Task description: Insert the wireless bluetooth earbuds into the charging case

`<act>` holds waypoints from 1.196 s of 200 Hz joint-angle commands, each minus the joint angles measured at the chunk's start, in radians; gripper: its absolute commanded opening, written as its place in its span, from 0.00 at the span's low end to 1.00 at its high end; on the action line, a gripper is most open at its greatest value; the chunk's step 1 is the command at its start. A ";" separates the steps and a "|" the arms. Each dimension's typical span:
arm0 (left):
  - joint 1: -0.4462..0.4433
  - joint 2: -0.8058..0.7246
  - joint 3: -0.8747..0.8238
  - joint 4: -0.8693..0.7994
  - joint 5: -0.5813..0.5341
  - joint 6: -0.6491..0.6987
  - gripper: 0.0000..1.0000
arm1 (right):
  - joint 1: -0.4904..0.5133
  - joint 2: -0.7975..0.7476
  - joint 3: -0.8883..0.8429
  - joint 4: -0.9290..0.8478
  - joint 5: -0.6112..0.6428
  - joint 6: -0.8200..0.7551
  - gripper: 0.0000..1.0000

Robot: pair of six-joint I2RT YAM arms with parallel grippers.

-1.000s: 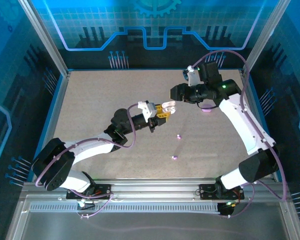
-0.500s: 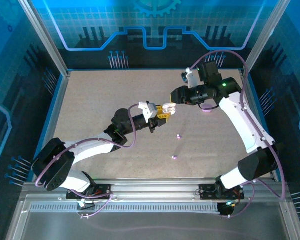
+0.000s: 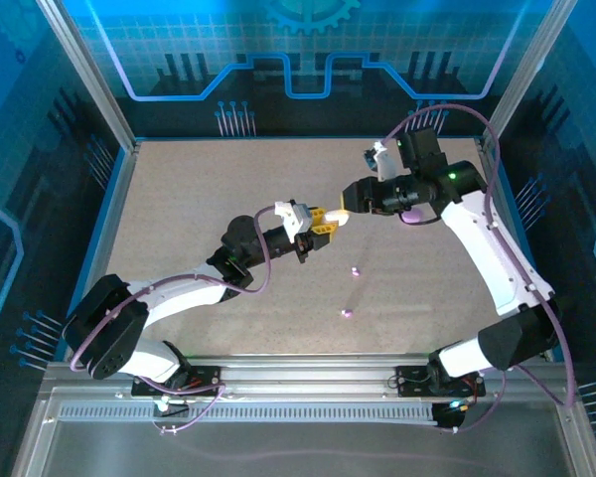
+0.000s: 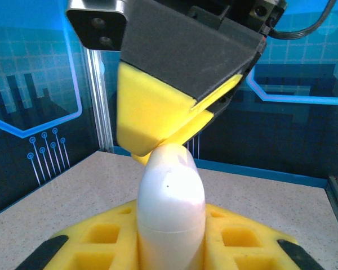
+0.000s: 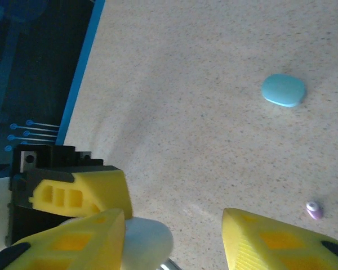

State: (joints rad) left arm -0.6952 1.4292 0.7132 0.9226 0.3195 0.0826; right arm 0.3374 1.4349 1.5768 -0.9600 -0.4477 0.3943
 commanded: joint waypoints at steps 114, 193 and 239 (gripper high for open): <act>0.220 0.216 -0.006 -0.157 -0.043 -0.580 0.23 | -0.229 -0.150 -0.267 0.153 0.086 0.213 0.52; 0.273 0.304 0.149 -0.635 -0.040 -0.573 0.26 | -0.238 -0.131 -0.275 0.153 0.070 0.213 0.52; 0.275 0.303 0.140 -0.574 -0.008 -0.536 0.27 | -0.239 -0.141 -0.284 0.152 0.066 0.219 0.51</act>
State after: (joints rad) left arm -0.4271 1.7374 0.8486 0.3241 0.2676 -0.4713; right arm 0.1154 1.3003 1.3060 -0.8173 -0.3607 0.6003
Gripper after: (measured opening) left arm 0.273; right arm 0.514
